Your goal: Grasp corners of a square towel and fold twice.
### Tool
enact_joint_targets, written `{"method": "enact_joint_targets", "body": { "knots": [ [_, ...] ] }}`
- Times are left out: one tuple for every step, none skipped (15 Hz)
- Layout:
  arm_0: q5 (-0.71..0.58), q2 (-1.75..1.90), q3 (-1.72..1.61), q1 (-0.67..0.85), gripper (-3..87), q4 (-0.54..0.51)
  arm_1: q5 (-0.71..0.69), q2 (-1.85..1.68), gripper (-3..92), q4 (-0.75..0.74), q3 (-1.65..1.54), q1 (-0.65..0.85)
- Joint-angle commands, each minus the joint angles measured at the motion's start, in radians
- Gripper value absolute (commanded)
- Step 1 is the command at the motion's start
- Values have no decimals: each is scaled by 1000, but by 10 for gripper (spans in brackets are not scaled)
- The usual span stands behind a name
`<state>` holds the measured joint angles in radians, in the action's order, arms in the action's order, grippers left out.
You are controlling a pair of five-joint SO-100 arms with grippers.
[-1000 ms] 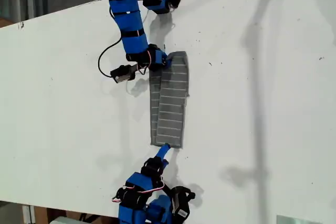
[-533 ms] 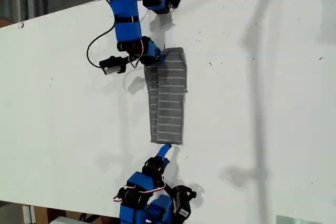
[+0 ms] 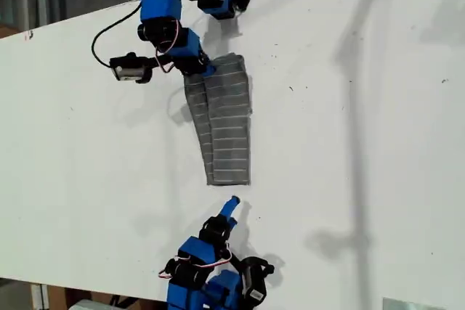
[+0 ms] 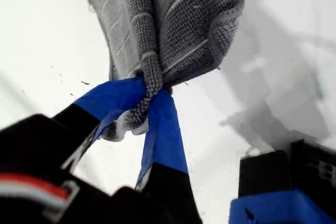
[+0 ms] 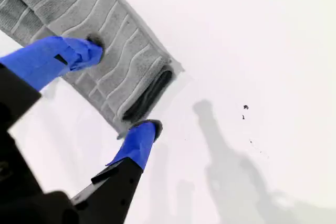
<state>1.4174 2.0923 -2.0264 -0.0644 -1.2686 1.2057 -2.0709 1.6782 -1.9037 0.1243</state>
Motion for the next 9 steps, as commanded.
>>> {"method": "enact_joint_targets", "body": {
  "knots": [
    [9, 5, 6, -12, 269, 17, 92, -160, -1, 95, 6, 51],
    [3, 3, 9, -11, 269, 20, 135, -210, -1, 112, -26, 74],
    [-6, 5, 11, -9, 269, 26, 169, -249, -1, 127, -38, 92],
    [-14, 5, 14, -9, 269, 35, 207, -281, -1, 158, -34, 98],
    [-18, 3, 17, -9, 268, 37, 245, -331, -1, 189, -48, 117],
    [-21, 3, 20, -14, 268, 37, 301, -407, -1, 215, -89, 135],
    [-20, 3, 21, -18, 268, 37, 339, -497, -1, 225, -144, 147],
    [-18, 3, 20, -23, 267, 38, 354, -565, -1, 233, -184, 161],
    [-15, 0, 18, -25, 267, 40, 348, -566, -1, 230, -178, 161]
  ]
}}
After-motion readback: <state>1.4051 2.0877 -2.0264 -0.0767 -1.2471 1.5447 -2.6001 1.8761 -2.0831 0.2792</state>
